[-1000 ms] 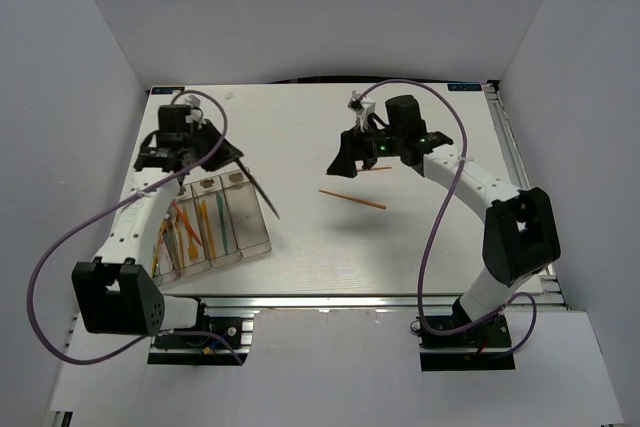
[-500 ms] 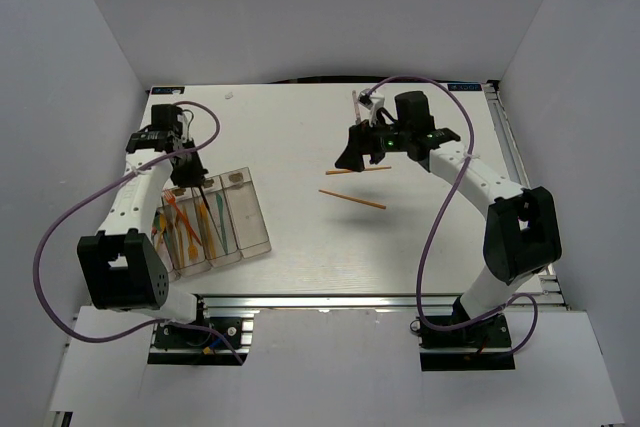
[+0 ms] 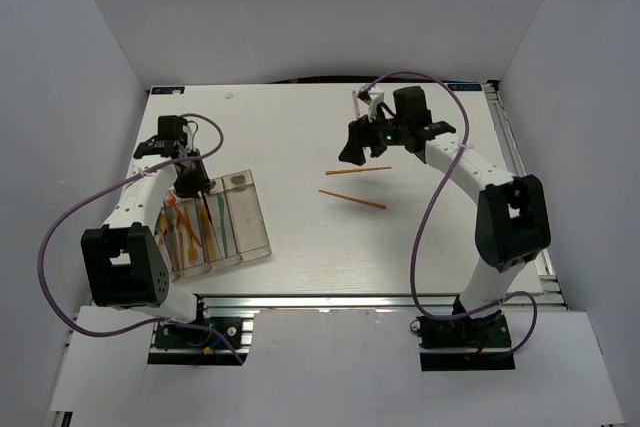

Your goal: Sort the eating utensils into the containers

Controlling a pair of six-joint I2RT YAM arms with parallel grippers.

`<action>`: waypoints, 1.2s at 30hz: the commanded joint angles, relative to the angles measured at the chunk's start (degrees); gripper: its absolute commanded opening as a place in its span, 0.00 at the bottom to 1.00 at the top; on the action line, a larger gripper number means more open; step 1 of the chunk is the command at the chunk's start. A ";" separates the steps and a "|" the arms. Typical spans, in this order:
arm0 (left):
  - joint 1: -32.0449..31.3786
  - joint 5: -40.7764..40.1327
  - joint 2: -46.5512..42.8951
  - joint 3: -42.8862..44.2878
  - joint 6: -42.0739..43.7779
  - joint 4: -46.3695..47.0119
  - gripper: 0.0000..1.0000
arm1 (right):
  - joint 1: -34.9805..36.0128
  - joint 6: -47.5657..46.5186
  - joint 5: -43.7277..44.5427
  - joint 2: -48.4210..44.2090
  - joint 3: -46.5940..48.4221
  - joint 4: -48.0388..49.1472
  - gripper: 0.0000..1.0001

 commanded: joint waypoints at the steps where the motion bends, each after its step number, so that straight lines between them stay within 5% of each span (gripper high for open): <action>1: 0.11 0.84 -4.24 -2.06 -1.67 0.96 0.48 | -1.56 -3.28 5.19 4.54 7.41 -0.52 0.90; 7: 0.11 -0.30 -7.22 -2.60 -2.82 0.96 0.77 | -3.06 -2.50 9.14 15.61 21.72 -4.04 0.89; 16: 0.11 2.41 -12.15 3.03 -4.22 1.83 0.97 | -3.14 3.83 31.72 29.34 36.86 -3.61 0.89; 22: 0.11 8.92 -16.72 1.45 -8.53 5.87 0.98 | -3.14 3.57 34.54 36.89 42.13 2.10 0.89; 36: 0.11 10.24 -19.45 -0.31 -11.87 7.99 0.98 | -1.83 7.70 41.31 52.02 55.77 8.53 0.64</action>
